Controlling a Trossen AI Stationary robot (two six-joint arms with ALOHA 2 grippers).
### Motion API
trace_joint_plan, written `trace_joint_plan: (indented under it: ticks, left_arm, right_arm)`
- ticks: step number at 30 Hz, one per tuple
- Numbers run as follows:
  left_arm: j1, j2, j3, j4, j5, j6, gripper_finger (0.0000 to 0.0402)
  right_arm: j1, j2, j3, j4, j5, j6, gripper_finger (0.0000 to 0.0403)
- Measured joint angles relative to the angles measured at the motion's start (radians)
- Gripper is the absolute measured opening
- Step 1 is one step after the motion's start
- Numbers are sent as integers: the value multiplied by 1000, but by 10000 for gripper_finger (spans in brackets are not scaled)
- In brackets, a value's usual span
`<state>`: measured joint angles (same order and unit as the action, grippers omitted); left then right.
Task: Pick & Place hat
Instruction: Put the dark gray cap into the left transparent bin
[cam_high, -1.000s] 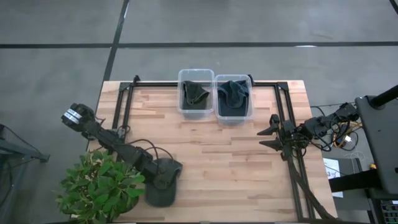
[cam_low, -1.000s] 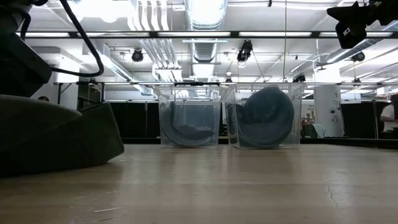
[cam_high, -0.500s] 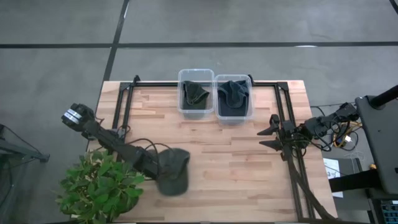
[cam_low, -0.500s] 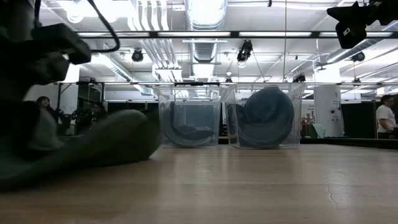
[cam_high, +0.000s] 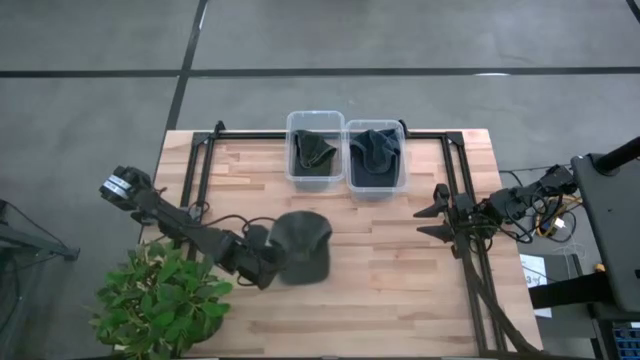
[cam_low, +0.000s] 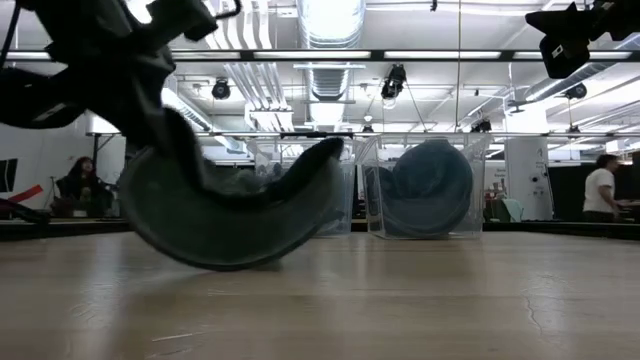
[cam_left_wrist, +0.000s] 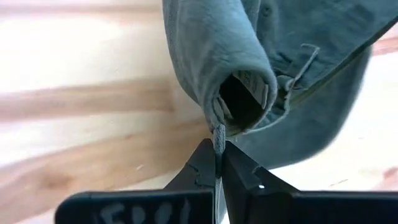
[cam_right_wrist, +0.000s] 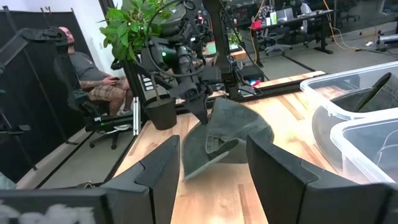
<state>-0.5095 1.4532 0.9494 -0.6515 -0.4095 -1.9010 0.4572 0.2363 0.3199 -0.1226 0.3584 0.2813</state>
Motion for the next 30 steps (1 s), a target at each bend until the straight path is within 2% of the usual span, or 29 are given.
trace_joint_plan:
  ticks: [8,13,18,24,30]
  left_arm:
    - [0,0,75,34,-176,254,5]
    - [0,0,99,128,-347,464,5]
    - [2,0,103,246,-469,684,5]
    - [21,0,101,436,-529,945,5]
    - [56,0,101,521,-525,1061,5]
  right_arm:
    - [0,0,0,1,0,-2,180]
    - [0,0,0,0,0,-4,179]
    - [0,0,0,0,0,-10,178]
    - [0,0,0,0,0,-19,180]
    - [0,0,0,0,0,-19,178]
